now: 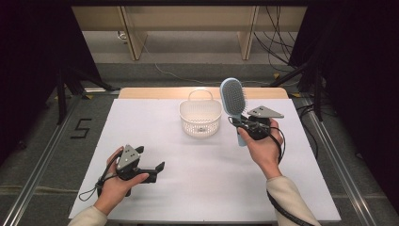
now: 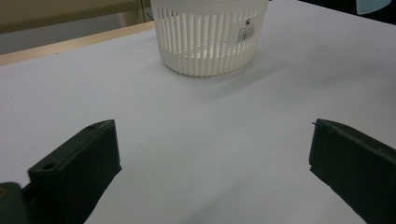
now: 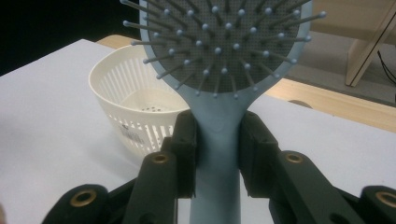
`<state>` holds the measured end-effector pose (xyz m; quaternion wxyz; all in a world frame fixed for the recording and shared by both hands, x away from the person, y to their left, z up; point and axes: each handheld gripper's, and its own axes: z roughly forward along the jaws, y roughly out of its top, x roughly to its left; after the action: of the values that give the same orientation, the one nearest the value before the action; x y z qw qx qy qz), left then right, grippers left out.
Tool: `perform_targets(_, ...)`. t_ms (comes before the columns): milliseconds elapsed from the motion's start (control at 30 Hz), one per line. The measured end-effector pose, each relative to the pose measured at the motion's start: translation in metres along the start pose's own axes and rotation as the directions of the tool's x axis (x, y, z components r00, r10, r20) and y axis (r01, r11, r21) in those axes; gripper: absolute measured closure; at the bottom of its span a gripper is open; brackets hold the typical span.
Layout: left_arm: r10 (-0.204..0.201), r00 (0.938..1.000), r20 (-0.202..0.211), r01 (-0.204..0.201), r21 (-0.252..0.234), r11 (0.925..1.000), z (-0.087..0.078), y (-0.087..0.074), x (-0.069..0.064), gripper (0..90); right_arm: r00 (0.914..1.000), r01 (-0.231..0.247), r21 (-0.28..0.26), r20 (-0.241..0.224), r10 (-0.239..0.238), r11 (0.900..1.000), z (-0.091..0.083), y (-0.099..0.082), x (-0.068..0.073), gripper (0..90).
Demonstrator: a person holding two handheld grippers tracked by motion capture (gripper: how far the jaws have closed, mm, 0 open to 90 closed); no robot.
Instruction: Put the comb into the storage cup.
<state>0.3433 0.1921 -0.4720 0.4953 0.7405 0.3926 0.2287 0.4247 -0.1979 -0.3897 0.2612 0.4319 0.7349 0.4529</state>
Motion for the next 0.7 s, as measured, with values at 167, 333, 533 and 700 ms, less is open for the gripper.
perform_targets(167,0.002,1.0,0.001,-0.002,0.001,1.0,0.0001,0.0,0.0002,1.3,1.0,0.002,-0.002,-0.001,-0.002,1.0,0.0004,0.001,0.0003,70.5)
perform_targets(333,0.001,1.0,0.002,-0.001,0.001,1.0,0.0002,-0.0001,0.0004,1.3,1.0,0.004,-0.007,-0.003,-0.004,1.0,0.0012,0.0022,0.0008,70.5)
perform_targets(533,0.001,1.0,0.0,-0.001,0.001,1.0,0.0,0.0,0.0002,1.3,1.0,0.004,-0.011,-0.002,-0.004,0.9999,0.0014,0.0034,0.0018,70.5)
perform_targets(700,0.0,1.0,0.0,0.0,0.0,1.0,0.0001,-0.0001,0.0003,1.3,1.0,0.004,-0.015,-0.004,-0.004,0.9999,0.0016,0.0043,0.0017,70.5)
